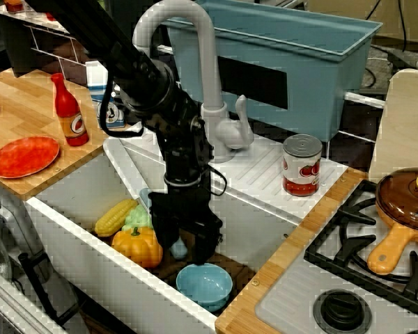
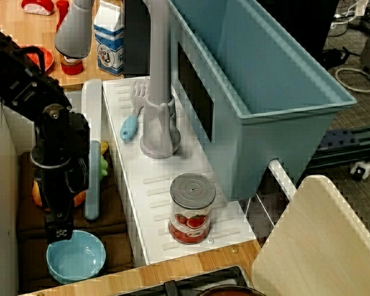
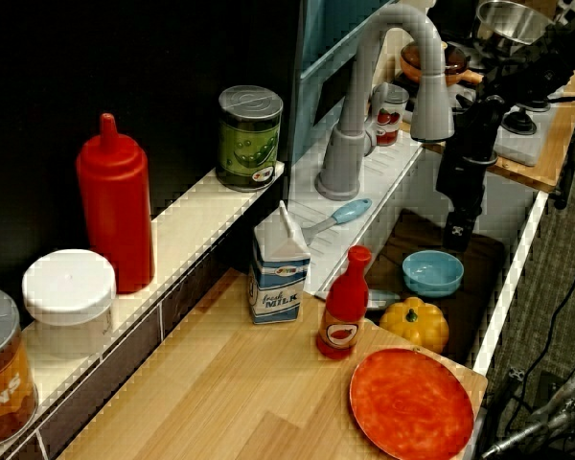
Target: Lift bowl
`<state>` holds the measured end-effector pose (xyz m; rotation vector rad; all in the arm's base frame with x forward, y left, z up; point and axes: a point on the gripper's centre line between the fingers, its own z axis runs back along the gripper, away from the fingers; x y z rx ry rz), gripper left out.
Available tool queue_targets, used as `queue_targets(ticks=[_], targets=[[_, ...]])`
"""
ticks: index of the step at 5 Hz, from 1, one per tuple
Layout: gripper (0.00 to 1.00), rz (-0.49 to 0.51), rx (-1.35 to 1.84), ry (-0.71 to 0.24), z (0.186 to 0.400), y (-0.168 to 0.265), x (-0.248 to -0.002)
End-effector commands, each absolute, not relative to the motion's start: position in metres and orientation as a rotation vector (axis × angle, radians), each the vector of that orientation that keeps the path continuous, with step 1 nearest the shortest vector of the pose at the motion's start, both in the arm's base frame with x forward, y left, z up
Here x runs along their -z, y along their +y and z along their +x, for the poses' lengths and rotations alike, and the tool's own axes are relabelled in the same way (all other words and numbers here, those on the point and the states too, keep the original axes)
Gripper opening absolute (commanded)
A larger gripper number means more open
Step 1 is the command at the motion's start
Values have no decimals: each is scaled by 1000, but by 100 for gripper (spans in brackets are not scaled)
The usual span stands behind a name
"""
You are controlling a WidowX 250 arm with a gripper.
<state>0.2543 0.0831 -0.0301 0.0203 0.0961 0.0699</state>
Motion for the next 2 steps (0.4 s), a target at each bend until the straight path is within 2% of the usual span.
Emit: queue_targets(ticks=[1, 2], targets=[[100, 52, -80, 84, 271, 92, 50], [100, 65, -80, 85, 269, 98, 59]])
